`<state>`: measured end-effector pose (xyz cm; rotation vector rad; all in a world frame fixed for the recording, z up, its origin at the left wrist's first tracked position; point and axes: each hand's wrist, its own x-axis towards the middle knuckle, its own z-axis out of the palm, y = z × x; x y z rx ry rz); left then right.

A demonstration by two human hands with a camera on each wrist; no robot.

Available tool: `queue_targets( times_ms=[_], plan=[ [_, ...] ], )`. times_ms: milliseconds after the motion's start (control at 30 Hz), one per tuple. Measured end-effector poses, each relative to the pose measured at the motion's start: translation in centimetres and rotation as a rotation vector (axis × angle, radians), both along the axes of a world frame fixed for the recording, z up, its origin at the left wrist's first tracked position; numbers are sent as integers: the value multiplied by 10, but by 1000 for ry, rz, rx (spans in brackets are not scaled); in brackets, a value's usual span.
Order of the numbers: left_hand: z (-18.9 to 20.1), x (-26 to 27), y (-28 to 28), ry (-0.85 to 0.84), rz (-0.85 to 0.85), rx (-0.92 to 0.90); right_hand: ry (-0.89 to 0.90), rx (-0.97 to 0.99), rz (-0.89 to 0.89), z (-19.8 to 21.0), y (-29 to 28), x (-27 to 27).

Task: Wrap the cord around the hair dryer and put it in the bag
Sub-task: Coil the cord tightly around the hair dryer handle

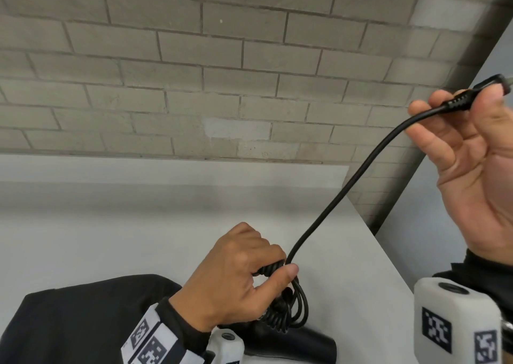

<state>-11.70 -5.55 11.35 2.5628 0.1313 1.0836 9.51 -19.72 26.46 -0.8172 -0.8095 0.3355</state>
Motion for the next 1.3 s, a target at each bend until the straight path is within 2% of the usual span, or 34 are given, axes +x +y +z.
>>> queue_targets(
  times_ms=[133,333,467,600,767,967,1167,1300],
  plan=[
    [1,-3,1,-42,34,49,87,-38,-76,-10,5,4],
    [-10,-9,4,-57,23,17,261,-159,-280,-64,17,19],
    [-11,-10,5,-19,4,5,215,-340,-325,-107,28,16],
    [-11,-10,5,1,-12,-21,281,-481,-208,-151,42,3],
    [-9,-9,4,21,-15,-88,275,-604,97,-178,46,-36],
    [-6,-7,7,42,-30,-178,61,-763,286,-174,34,-77],
    [-7,-5,7,68,1,-225,201,-689,313,-160,27,-92],
    [-3,-2,4,93,-4,-296,211,-692,329,-157,25,-98]
  ],
)
